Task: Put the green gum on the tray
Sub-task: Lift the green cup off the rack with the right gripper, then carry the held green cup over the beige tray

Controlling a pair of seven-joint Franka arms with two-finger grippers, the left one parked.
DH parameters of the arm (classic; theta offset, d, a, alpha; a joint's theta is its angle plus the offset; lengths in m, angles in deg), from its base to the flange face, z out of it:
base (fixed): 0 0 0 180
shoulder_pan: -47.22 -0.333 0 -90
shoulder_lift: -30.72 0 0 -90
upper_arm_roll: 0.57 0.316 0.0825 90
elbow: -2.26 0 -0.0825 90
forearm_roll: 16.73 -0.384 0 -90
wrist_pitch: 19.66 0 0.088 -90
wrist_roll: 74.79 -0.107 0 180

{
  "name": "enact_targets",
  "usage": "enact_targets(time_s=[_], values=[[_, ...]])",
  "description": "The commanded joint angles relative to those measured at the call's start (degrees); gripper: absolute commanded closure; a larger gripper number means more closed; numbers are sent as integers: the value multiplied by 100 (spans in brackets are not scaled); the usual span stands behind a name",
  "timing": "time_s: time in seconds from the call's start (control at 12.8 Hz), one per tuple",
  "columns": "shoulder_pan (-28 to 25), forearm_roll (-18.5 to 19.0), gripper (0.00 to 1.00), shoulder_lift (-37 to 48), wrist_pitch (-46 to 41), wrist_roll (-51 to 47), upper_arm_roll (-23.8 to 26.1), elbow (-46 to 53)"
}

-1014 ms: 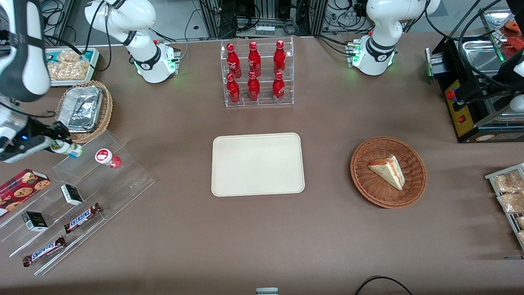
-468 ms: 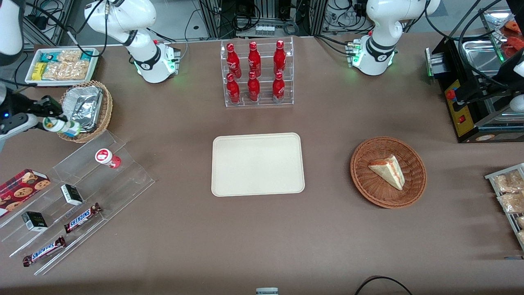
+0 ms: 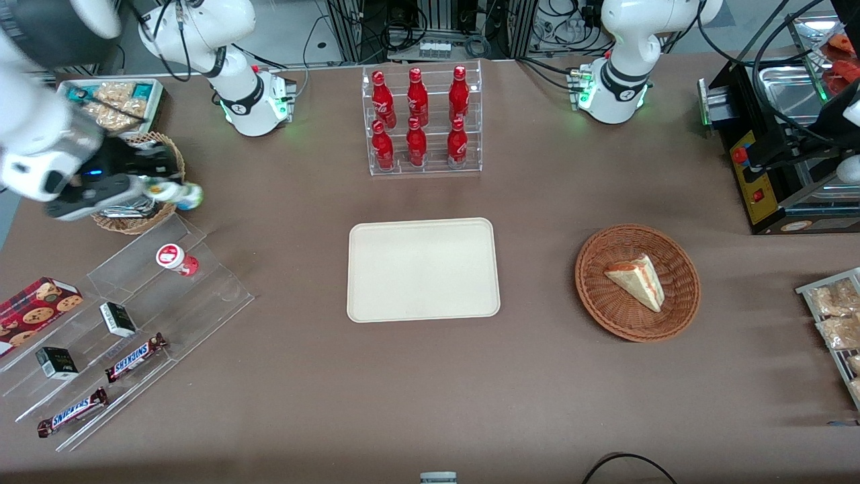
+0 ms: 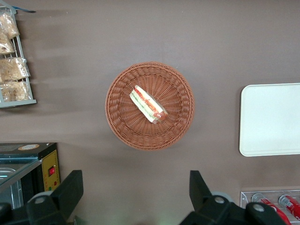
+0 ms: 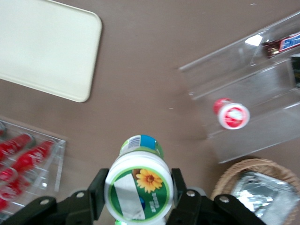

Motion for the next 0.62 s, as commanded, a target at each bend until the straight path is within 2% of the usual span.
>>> enact_targets(time_s=[0.0,0.16,0.31,0.55], values=[[-273,-228,100,-396,29,-1365,571,450],[-282,-448,100,-766,335,-2289,1178,644],[-282,-449,100,-1152,949,-3020,1680,645],[-299,-440,100,-1706,1679,-3549,2042,653]])
